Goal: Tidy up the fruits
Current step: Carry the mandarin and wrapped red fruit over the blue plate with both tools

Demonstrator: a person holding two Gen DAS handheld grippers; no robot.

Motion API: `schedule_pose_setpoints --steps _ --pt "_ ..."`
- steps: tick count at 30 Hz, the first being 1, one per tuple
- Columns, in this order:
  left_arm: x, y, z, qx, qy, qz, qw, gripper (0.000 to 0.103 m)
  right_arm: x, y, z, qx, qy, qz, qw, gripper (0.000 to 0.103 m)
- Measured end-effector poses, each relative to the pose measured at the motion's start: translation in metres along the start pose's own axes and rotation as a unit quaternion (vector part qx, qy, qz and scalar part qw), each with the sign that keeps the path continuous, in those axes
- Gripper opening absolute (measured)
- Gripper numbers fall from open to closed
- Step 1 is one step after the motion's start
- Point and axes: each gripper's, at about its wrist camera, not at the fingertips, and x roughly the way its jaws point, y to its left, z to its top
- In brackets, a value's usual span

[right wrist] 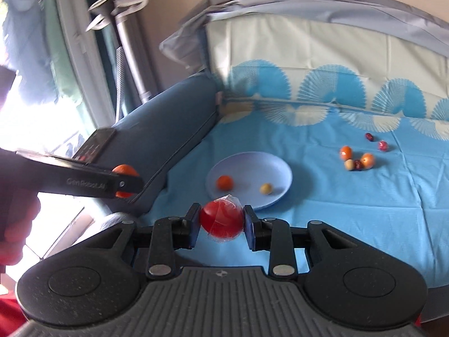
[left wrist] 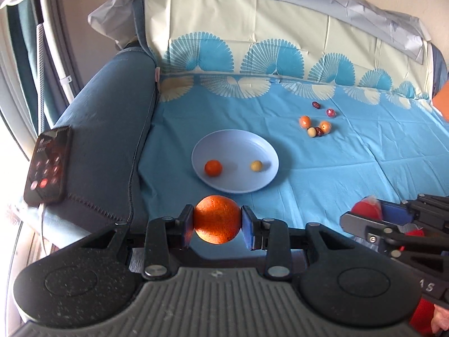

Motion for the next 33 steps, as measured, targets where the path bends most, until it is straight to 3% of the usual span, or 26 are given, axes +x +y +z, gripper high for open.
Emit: schedule_pose_setpoints --steps 13,33 --pt "-0.028 0.017 -0.019 -0.033 -0.03 -0.004 0.999 0.039 -0.016 0.044 0.001 -0.07 -0.007 0.003 0.997 0.033" --pt "-0.017 0.016 -0.018 -0.032 -0.019 -0.013 0.9992 0.039 -0.007 0.039 0.001 -0.062 0.004 -0.002 0.998 0.033"
